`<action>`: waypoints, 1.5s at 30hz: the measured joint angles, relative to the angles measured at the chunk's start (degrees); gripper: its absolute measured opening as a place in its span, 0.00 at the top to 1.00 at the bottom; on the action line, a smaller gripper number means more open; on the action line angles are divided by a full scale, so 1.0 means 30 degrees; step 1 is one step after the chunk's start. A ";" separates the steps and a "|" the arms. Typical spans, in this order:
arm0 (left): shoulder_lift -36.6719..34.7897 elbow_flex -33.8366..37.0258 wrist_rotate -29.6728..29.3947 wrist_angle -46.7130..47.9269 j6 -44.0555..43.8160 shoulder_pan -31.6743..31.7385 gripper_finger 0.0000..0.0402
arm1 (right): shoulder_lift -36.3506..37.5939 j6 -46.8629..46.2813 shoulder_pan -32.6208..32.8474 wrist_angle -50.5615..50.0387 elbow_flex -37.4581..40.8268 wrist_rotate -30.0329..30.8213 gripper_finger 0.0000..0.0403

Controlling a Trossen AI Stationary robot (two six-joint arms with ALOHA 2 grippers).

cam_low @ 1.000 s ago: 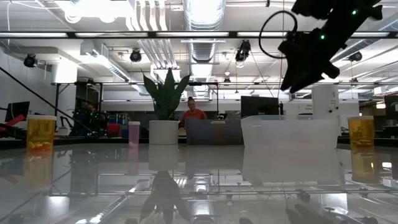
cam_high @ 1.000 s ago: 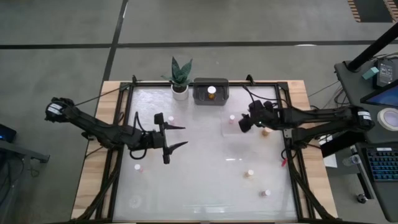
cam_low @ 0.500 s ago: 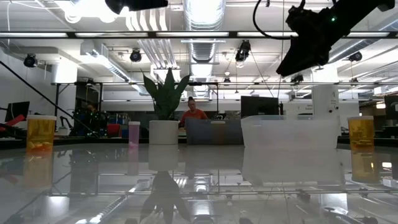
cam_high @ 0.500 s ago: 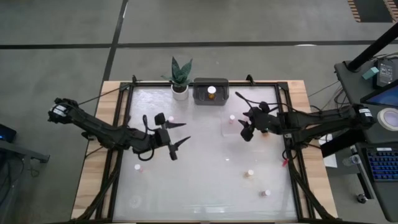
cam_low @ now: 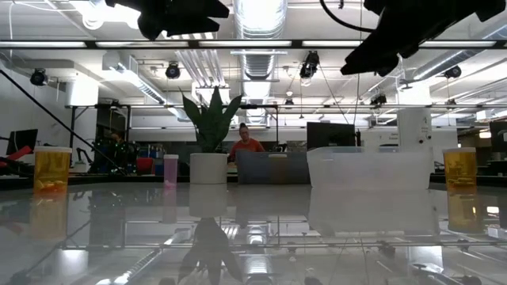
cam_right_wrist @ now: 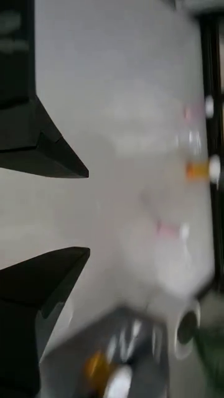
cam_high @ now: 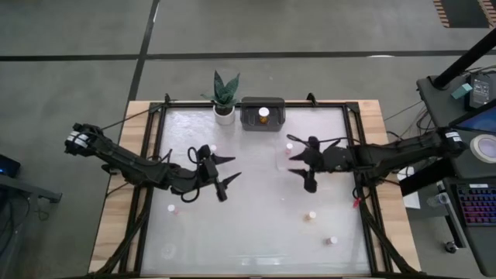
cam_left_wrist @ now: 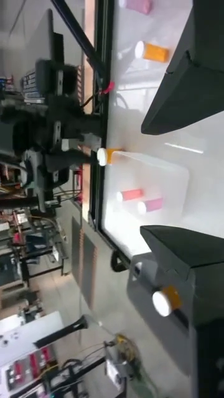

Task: Pick and place medicine bottles into bin by pill shape (circle, oval)
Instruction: Put the large orange pill bottle into the black bin

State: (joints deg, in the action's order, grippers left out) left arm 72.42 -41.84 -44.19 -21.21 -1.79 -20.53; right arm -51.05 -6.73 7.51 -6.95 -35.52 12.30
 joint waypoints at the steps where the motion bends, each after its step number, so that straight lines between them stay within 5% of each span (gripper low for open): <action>1: -0.0005 -0.0039 0.0007 0.0323 -0.0352 0.0000 0.41 | 0.0000 0.0164 0.0036 0.0193 0.0102 -0.0571 0.54; 11: -0.1041 -0.0360 0.0226 0.8129 -0.8382 0.0009 0.41 | 0.0000 0.0256 0.0166 0.1578 0.1333 -0.1093 0.54; 23: -0.2830 -0.0722 0.4010 2.4917 -2.3774 0.0481 0.41 | -0.0007 0.0112 0.0166 0.4211 0.2575 -0.1108 0.54; 32: -0.3599 -0.0904 0.7365 3.0802 -2.7396 0.0612 0.41 | -0.0007 0.0112 0.0166 0.4506 0.2575 -0.1108 0.54; 45: -0.2980 -0.0893 0.7649 3.0889 -2.7784 0.0804 0.41 | -0.0007 0.0047 0.0166 0.4498 0.2582 -0.1201 0.54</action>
State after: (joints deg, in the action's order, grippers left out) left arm 63.48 -44.52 -21.24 71.46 -85.14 -18.12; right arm -51.07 -6.59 8.01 6.55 -27.77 8.69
